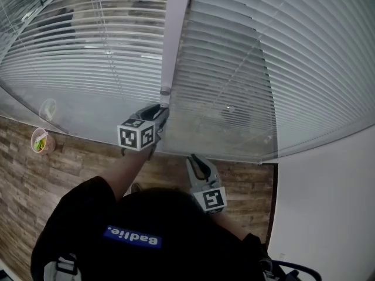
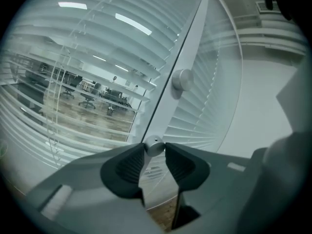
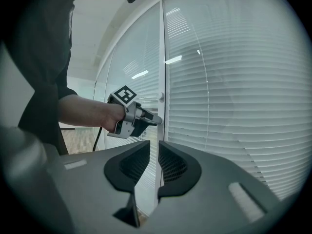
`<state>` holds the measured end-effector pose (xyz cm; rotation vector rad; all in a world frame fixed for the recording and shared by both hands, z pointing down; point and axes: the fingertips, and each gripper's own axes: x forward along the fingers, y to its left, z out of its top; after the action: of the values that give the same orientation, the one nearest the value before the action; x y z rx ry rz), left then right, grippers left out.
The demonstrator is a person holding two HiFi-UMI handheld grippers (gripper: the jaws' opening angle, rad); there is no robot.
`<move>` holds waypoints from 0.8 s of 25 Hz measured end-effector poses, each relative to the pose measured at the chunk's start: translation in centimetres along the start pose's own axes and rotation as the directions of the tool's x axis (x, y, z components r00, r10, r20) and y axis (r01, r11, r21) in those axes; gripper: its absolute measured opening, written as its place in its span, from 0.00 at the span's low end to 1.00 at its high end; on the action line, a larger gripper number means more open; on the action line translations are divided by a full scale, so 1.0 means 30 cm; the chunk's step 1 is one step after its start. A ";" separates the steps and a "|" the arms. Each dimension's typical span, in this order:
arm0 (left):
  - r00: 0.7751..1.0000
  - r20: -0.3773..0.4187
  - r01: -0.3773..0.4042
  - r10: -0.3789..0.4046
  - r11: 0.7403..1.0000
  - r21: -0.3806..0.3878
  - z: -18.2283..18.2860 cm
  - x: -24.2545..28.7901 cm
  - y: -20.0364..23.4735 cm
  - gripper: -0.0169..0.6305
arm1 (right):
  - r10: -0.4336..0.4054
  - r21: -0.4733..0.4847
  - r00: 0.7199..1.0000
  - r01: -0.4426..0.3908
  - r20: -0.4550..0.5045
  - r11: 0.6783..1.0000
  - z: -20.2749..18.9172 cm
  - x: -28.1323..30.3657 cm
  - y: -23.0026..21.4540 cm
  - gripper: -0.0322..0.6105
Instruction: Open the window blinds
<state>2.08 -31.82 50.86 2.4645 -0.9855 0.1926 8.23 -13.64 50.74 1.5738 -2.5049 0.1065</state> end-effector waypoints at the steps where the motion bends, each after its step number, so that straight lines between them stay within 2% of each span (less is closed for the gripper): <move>1: 1.000 0.000 -0.001 0.001 1.000 0.000 0.000 0.001 0.001 0.23 | -0.001 0.002 1.000 0.001 -0.001 1.000 -0.002 -0.002 -0.005 0.14; 3: 1.000 0.000 0.004 -0.004 1.000 -0.020 -0.001 0.001 0.002 0.23 | -0.001 0.002 1.000 0.001 0.002 1.000 -0.002 -0.007 -0.011 0.13; 6: 0.999 0.019 0.036 -0.034 0.992 -0.117 0.000 -0.002 0.004 0.23 | 0.005 -0.003 1.000 -0.005 0.008 1.000 -0.001 -0.016 -0.015 0.11; 10: 0.997 0.038 0.073 -0.066 0.969 -0.235 0.000 -0.004 0.007 0.23 | 0.009 0.008 1.000 -0.009 0.008 1.000 -0.004 -0.027 -0.021 0.11; 12: 0.994 0.066 0.109 -0.093 0.940 -0.322 0.001 -0.006 0.012 0.22 | 0.011 0.008 1.000 -0.011 0.008 1.000 -0.007 -0.031 -0.024 0.11; 15: 0.983 0.123 0.176 -0.134 0.878 -0.445 0.009 -0.007 0.019 0.22 | 0.019 -0.002 1.000 -0.019 -0.005 1.000 -0.031 -0.036 -0.029 0.10; 20: 0.970 0.186 0.237 -0.159 0.799 -0.553 0.013 -0.010 0.027 0.22 | 0.015 0.008 1.000 -0.015 0.005 1.000 -0.012 -0.043 -0.026 0.10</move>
<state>1.30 -32.33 50.74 2.0071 -0.6898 -0.3040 9.51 -12.78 50.81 1.5609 -2.5236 0.1145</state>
